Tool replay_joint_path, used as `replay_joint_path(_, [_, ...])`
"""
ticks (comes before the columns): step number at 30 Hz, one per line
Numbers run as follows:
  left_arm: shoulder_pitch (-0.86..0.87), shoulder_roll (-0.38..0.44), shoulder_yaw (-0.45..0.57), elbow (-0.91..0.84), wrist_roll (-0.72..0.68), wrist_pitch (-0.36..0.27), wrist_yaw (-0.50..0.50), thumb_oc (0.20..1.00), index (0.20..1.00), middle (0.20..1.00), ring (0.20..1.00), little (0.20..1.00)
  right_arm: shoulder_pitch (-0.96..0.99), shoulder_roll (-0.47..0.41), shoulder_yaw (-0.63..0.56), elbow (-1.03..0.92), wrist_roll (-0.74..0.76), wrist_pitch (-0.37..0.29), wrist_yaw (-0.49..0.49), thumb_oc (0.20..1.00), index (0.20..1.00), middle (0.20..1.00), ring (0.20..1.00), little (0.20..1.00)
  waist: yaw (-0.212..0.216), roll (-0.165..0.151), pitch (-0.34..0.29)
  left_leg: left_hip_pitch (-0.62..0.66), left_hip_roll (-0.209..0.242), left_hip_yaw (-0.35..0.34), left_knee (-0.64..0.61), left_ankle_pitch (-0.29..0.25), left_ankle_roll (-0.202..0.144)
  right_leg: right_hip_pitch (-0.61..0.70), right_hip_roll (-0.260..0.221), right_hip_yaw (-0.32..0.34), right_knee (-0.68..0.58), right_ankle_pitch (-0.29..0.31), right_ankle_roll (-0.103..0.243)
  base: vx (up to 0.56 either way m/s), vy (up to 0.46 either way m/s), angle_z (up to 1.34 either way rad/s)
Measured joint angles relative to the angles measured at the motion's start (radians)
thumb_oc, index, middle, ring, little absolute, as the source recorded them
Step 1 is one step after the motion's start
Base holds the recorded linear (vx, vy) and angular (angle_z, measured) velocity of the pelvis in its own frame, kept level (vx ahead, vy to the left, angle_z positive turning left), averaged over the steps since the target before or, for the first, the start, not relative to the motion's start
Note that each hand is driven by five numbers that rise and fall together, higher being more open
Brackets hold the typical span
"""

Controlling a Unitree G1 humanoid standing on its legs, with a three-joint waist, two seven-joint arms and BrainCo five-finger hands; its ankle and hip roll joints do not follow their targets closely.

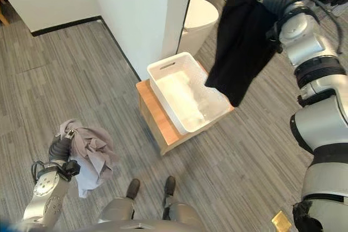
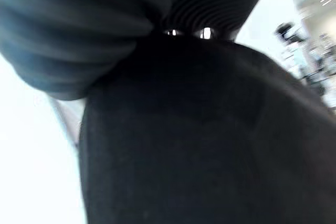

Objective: Pick up bed clothes into laundry basket.

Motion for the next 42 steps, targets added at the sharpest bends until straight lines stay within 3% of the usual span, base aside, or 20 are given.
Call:
replay_joint_path(2, [-0.011,0.001,0.001,0.001,0.000,-0.001,0.010,0.200,0.200,0.200,0.200,0.200,0.006,0.020,-0.001,-0.083,0.006,-0.008,0.003,0.200,0.200,0.200,0.200,0.200,-0.001,-0.016,0.008,0.006,0.004,0.016,0.000,-0.002,-0.003,-0.001,-0.001,0.014,0.000,0.002,-0.001,-0.02,0.028,-0.22])
replay_joint_path(6, [-0.022,0.001,0.003,0.001,0.000,-0.002,0.013,0.200,0.200,0.200,0.200,0.200,0.004,0.048,-0.001,-0.024,0.021,-0.007,0.005,0.200,0.200,0.200,0.200,0.200,0.012,-0.031,0.016,0.009,0.007,0.029,-0.001,-0.004,-0.006,-0.002,0.001,0.022,-0.002,0.002,-0.001,-0.01,0.024,-0.09])
replay_joint_path(25, [-0.015,0.000,0.061,0.002,0.000,-0.018,0.044,0.200,0.200,0.200,0.200,0.200,0.041,0.085,-0.003,-0.022,-0.020,0.013,0.033,0.200,0.200,0.200,0.200,0.200,0.026,0.006,0.044,-0.011,0.009,0.046,-0.002,-0.005,-0.007,-0.031,0.004,0.035,0.000,0.009,-0.004,0.00,0.005,-0.02])
replay_joint_path(42, [-0.030,0.000,0.040,0.041,-0.001,-0.023,0.051,0.200,0.200,0.200,0.200,0.200,0.041,0.085,0.021,-0.030,-0.010,0.007,0.061,0.200,0.200,0.200,0.200,0.200,0.026,0.005,0.047,-0.012,0.010,0.062,-0.003,-0.005,-0.007,-0.037,0.004,0.044,-0.003,0.009,-0.004,0.00,0.000,-0.01])
